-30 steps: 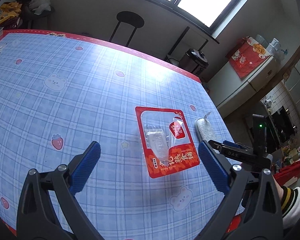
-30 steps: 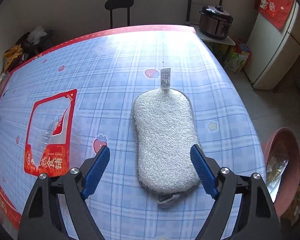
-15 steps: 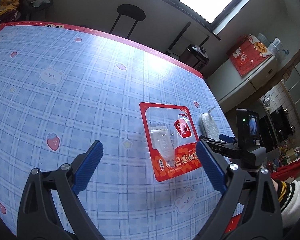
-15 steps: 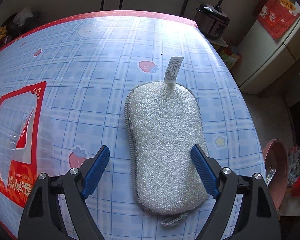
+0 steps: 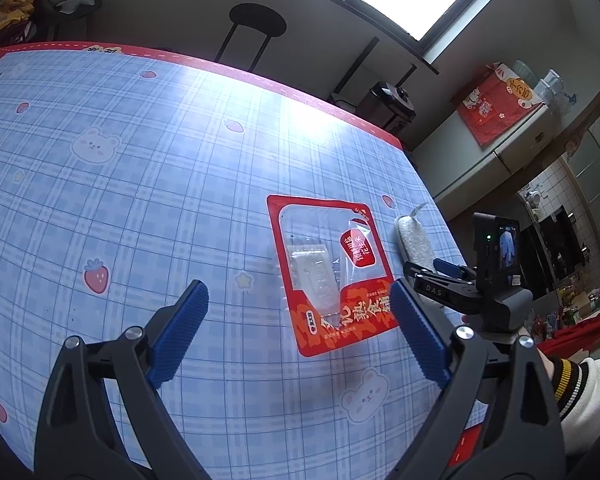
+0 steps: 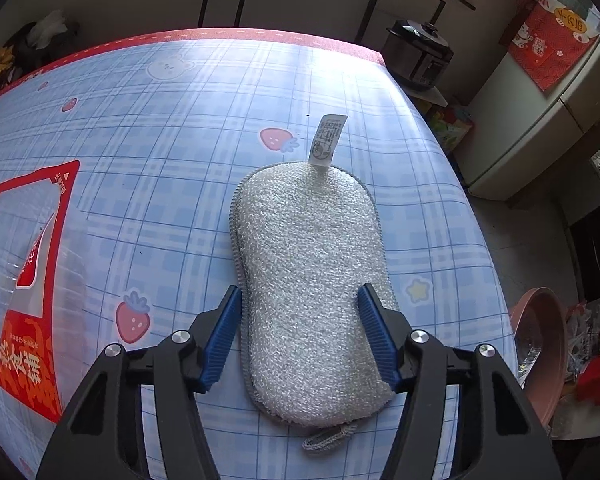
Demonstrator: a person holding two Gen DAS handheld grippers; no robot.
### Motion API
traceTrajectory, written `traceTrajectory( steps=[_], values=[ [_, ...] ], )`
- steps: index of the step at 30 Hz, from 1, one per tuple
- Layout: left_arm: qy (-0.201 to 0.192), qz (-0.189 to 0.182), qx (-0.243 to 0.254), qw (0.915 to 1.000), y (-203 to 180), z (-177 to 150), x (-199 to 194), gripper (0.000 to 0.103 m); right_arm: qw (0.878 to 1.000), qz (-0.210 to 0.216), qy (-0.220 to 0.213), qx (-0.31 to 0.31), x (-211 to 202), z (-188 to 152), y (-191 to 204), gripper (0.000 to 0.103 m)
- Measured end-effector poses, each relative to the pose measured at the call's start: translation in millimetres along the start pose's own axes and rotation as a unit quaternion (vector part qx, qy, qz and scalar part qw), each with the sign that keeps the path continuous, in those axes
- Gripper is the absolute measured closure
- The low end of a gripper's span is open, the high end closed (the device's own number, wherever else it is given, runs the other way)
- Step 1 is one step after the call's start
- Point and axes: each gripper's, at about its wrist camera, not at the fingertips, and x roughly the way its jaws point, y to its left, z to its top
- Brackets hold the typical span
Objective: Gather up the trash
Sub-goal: 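Grasp the grey sponge with the right gripper and lift it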
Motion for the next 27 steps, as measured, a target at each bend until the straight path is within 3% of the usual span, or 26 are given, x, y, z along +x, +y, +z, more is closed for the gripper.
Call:
traceTrajectory(
  steps=[4,6,13,16,21,27],
  values=[
    [0.001,-0.003,0.003,1.0000,-5.1,-3.0,0.5,0.013,0.998,0.054,-0.014,0.040,-18.9,-3.2,-14.0,0.055],
    [0.003,-0.005,0.004,1.0000,-6.7,-3.7,1.8,0.015,0.995,0.081,-0.024,0.059,-30.9,-5.4,-22.5,0.065],
    [0.017,-0.022,-0.004,0.9996,-13.6,-7.5,11.7,0.031,0.977,0.155,-0.049,0.137,-68.0,-19.5,-56.6,0.086],
    [0.021,-0.021,-0.013,0.9995,-13.3,-8.3,17.6,0.033,0.969,0.176,-0.056,0.163,-79.3,-28.1,-69.9,0.096],
    [0.024,-0.013,-0.020,0.9994,-14.1,-8.7,24.5,0.034,0.960,0.193,-0.053,0.195,-86.5,-45.7,-88.9,0.098],
    [0.025,-0.010,-0.020,0.9994,-16.6,-8.5,27.5,0.034,0.966,0.165,-0.064,0.187,-91.5,-54.6,-100.7,0.098]
  ],
)
